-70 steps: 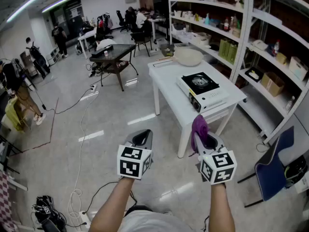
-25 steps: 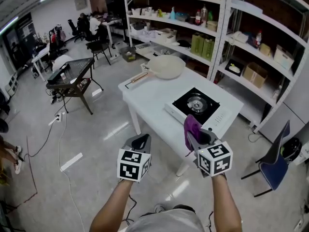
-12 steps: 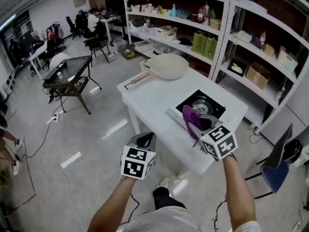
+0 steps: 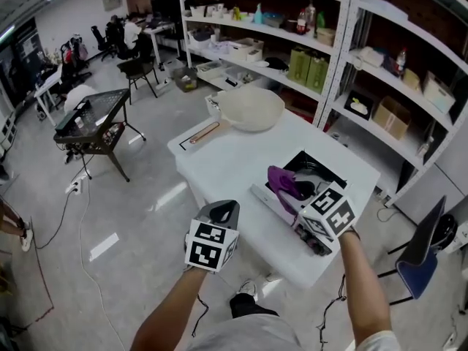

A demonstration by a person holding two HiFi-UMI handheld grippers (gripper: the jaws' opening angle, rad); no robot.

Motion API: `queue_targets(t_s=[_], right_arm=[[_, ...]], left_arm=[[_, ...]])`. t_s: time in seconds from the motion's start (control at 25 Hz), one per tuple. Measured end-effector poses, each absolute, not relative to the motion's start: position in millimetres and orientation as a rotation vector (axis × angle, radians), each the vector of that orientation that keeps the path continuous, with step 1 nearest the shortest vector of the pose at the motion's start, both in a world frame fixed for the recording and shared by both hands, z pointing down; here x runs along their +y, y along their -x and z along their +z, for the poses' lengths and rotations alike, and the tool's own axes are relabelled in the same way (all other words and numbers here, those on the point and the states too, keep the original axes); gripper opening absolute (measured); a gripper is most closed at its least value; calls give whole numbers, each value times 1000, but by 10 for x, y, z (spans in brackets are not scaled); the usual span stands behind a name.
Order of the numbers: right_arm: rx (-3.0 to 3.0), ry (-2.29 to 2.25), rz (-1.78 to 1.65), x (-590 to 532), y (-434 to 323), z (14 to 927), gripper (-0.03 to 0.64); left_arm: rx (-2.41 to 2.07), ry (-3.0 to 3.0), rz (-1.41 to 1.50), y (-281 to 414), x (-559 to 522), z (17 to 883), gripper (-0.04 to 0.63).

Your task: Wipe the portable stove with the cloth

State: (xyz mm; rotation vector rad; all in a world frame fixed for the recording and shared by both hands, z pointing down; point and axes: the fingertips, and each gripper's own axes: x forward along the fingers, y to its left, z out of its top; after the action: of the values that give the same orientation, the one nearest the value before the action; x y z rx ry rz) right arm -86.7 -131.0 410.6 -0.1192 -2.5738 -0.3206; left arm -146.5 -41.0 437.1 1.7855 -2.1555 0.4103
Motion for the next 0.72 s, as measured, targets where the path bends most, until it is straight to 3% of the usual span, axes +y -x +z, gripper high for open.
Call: queue_targets(t_s=[0.72], right_arm=[[-2403, 343, -390, -1606, 1288, 4797, 63]], left_arm=[[-2041, -1897, 460, 2001, -1584, 4474, 3]])
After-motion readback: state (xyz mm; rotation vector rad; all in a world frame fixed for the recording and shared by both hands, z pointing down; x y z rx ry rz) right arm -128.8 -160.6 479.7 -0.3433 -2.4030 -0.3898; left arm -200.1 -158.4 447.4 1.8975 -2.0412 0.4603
